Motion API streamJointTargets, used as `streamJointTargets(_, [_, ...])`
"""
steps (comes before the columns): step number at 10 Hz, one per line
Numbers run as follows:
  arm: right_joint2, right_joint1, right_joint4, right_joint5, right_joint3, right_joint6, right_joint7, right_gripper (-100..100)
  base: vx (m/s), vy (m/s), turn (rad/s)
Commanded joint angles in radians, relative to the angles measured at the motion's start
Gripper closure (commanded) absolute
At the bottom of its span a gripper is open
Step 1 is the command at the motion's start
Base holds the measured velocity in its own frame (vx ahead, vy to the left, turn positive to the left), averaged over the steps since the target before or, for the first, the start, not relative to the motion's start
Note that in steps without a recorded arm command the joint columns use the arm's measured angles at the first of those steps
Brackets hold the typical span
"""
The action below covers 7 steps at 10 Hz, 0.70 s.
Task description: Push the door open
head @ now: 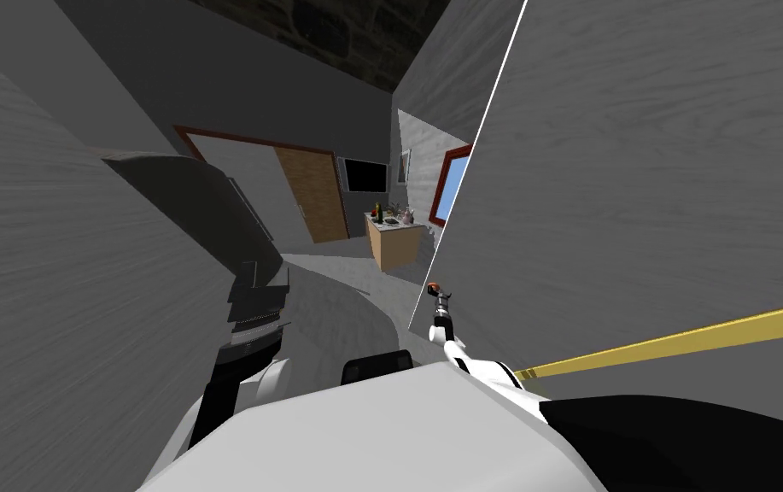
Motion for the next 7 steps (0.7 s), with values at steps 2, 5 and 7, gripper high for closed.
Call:
streamJointTargets(2, [-0.017, -0.004, 0.017, -0.019, -0.027, -0.007, 0.007, 100, 0.17, 0.013, -0.05])
streamJointTargets(5, [-0.025, -0.001, 0.022, -0.039, -0.053, -0.011, 0.017, 100, 0.138, 0.019, -0.047])
streamJointTargets(7, [-0.027, 0.0, 0.024, -0.046, -0.063, -0.012, 0.021, 100, 0.17, 0.013, -0.038])
